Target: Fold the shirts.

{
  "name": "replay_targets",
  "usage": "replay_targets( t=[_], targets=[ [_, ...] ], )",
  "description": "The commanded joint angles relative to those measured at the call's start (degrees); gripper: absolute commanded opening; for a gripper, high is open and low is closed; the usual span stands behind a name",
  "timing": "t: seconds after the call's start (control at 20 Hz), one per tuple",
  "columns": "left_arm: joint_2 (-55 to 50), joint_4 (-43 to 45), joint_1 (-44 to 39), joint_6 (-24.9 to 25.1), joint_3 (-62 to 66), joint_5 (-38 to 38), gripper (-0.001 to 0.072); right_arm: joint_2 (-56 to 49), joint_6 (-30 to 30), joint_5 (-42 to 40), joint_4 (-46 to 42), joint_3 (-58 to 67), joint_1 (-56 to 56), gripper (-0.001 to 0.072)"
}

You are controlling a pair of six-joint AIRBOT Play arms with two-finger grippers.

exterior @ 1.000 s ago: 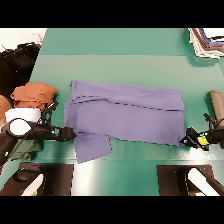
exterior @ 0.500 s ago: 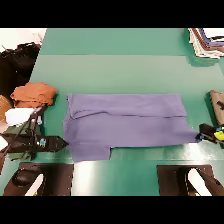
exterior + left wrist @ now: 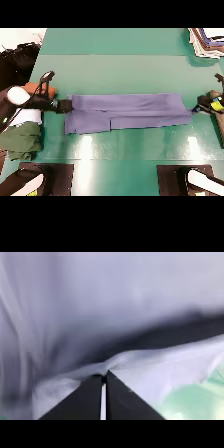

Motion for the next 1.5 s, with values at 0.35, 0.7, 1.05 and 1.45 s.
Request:
replay_targets(
  t=[0.35,0.7,1.05,1.45],
  targets=[
    [-13.60,0.74,0.04,4.17,14.14,3.32,0.0442,-19.26,-4.24,2.49,8.98,18.71,-2.14,0.0346],
    [-13.60,-0.94,0.04,1.55,14.73,2.62,0.0599,-19.23,-7.34,4.92,9.20,12.74,-10.23,0.0632],
    [-13.90,-4.22,-8.00,1.99,14.71,8.11,0.0023,-19.30,-16.50,-4.83,20.87,-3.23,-9.86,0.0588],
    [-23.78,-6.58,-20.26,-0.50,21.38,15.17,0.0023,-18.95,-18.64,-2.75,24.11,1.11,-0.48,0.0013]
  ],
)
